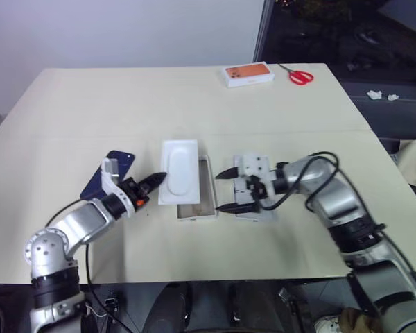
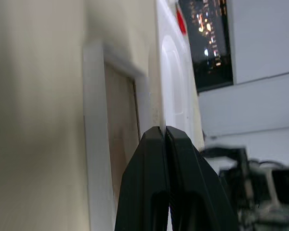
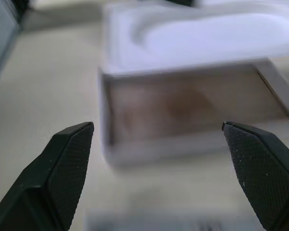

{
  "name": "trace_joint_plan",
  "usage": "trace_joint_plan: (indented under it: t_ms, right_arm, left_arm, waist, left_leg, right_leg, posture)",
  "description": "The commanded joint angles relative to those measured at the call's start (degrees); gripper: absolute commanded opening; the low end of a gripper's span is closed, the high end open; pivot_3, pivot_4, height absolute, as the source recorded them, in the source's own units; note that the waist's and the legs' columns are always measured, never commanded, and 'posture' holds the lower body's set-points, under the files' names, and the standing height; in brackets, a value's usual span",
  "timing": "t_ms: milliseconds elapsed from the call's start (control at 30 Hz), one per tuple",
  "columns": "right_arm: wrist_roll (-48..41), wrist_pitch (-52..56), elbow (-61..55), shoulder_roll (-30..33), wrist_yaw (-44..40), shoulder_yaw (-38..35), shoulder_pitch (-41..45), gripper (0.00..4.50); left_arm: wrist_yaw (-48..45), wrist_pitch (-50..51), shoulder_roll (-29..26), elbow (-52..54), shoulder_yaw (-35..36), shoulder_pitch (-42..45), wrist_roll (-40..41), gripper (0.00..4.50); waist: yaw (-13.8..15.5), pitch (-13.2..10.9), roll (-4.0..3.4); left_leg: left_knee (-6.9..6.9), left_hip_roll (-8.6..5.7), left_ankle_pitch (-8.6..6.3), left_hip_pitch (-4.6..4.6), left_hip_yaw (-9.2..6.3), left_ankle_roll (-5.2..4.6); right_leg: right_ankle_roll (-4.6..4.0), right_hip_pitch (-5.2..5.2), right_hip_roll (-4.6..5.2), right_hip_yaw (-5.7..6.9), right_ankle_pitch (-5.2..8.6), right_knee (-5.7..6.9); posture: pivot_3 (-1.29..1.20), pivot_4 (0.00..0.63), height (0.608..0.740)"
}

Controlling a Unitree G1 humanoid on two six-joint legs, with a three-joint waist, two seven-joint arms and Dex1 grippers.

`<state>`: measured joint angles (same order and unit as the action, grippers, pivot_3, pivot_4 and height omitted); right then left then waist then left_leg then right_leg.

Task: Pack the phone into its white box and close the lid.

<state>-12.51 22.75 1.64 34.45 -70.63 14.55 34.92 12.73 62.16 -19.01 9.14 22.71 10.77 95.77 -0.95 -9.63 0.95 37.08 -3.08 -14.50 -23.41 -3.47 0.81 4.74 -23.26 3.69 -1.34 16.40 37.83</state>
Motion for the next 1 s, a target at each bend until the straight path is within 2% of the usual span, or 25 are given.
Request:
trace_joint_plan:
  t_ms: [33, 100, 133, 167, 367, 467, 600, 700, 767, 800, 900, 1000]
  right_arm:
    - [-1.16, -0.8, 0.02, -0.98, 1.09, -1.76, 0.67, 4.46]
    - [-0.93, -1.16, -0.09, -1.51, 1.72, -1.55, 0.58, 4.46]
    - [-0.7, -1.4, 0.08, -1.79, 1.98, -1.38, 0.62, 4.5]
    - [-0.53, -1.61, 0.27, -2.04, 2.14, -1.26, 0.68, 4.5]
    - [0.06, -2.85, 1.86, -3.18, 3.29, -1.17, 1.58, 4.5]
    - [0.6, -4.14, 3.34, -3.94, 4.18, -1.29, 2.33, 4.5]
    - [2.53, -6.91, 5.29, -5.74, 6.56, -0.89, 4.1, 4.5]
    - [2.76, -5.61, 5.83, -8.32, 8.81, -0.88, 6.5, 4.5]
    - [3.38, -4.33, 5.9, -9.68, 10.06, -0.29, 7.46, 3.95]
    - [3.83, -3.85, 5.18, -10.6, 10.5, 0.71, 7.53, 3.63]
    - [5.12, -2.87, 4.19, -12.95, 12.08, 2.83, 7.65, 2.25]
    - [9.76, -4.95, 5.45, -15.0, 14.95, 6.98, 7.0, 0.67]
  left_arm:
    - [1.74, -3.29, 0.43, 3.58, -1.88, -0.96, 1.88, 0.0]
    - [2.33, -4.31, 0.6, 3.81, -3.42, -1.15, 1.4, 0.0]
    - [2.41, -4.78, 0.44, 4.04, -3.95, -0.99, 1.3, 0.64]
    - [2.59, -5.06, 0.04, 4.26, -4.36, -0.84, 1.32, 0.9]
    - [4.44, -7.24, -2.15, 6.03, -5.59, -0.5, 4.19, 3.92]
    - [5.52, -8.58, -3.68, 7.5, -5.58, -0.24, 6.8, 3.92]
    - [2.8, -9.39, -7.59, 10.21, -5.2, 0.11, 6.23, 3.92]
    - [-4.95, -11.14, -11.38, 13.23, -3.43, 0.11, -0.49, 3.92]
    - [-9.95, -10.95, -14.66, 13.42, -2.69, -0.73, -3.32, 3.97]
    - [-15.32, -13.52, -16.84, 13.85, -2.04, -1.99, -9.19, 3.97]
    - [-27.78, -18.93, -22.8, 14.7, -2.24, -5.7, -23.25, 3.97]
    - [-36.69, -24.72, -24.22, 13.4, -1.89, -9.4, -31.19, 3.97]
  waist:
    - [-0.06, 0.0, -0.01]
    - [0.14, 0.0, -0.01]
    - [0.27, 0.0, -0.01]
    - [0.32, 0.0, -0.01]
    - [0.43, -0.01, 0.0]
    - [0.36, -0.01, 0.0]
    - [0.24, -0.02, -0.02]
    - [0.09, -0.04, -0.01]
    - [0.13, -0.05, -0.02]
    - [0.16, -0.04, -0.03]
    - [0.03, -0.07, -0.07]
    - [0.07, -0.09, -0.1]
  left_leg:
    - [-0.02, 0.03, 0.0, 0.01, 0.0, 0.01]
    - [-0.03, 0.04, 0.01, 0.02, 0.01, 0.01]
    - [-0.02, 0.03, 0.01, 0.01, 0.0, 0.01]
    - [0.0, 0.02, 0.01, 0.0, 0.0, 0.02]
    - [0.03, -0.02, 0.01, -0.01, 0.01, 0.01]
    - [0.02, -0.01, 0.01, -0.01, 0.0, 0.02]
    - [-0.01, -0.01, 0.04, 0.0, 0.0, 0.06]
    - [-0.03, 0.0, 0.18, 0.0, 0.01, 0.3]
    - [-0.06, 0.0, 0.19, 0.0, 0.01, 0.33]
    - [-0.07, 0.0, 0.19, 0.0, 0.01, 0.33]
    - [-0.12, 0.0, 0.2, 0.0, 0.03, 0.33]
    - [-0.15, 0.0, 0.2, -0.01, 0.06, 0.33]
  right_leg:
    - [0.0, 0.0, -0.03, 0.0, 0.0, 0.01]
    - [0.0, -0.01, -0.04, 0.0, 0.01, 0.02]
    - [-0.01, 0.0, -0.04, 0.0, 0.0, 0.01]
    - [0.0, 0.01, -0.03, 0.01, 0.0, 0.01]
    - [-0.01, 0.04, 0.0, 0.02, 0.0, -0.02]
    - [-0.01, 0.03, 0.0, 0.02, 0.01, -0.01]
    - [-0.01, 0.0, -0.02, 0.02, 0.01, -0.01]
    - [-0.01, 0.0, -0.04, 0.01, 0.01, -0.01]
    - [-0.02, -0.01, -0.07, 0.01, 0.01, -0.01]
    - [-0.02, -0.01, -0.07, 0.01, 0.01, -0.02]
    - [-0.04, -0.01, -0.08, 0.01, 0.02, -0.09]
    - [-0.05, -0.02, -0.06, 0.0, 0.03, -0.14]
  posture:
    - [0.0, 0.15, 0.74]
    - [0.0, 0.15, 0.74]
    - [0.0, 0.15, 0.74]
    - [0.0, 0.15, 0.74]
    - [0.0, 0.15, 0.74]
    - [0.0, 0.15, 0.74]
    - [0.0, 0.15, 0.74]
    - [0.0, 0.15, 0.74]
    - [0.0, 0.15, 0.74]
    - [0.0, 0.15, 0.74]
    - [0.0, 0.15, 0.74]
    - [0.0, 0.15, 0.74]
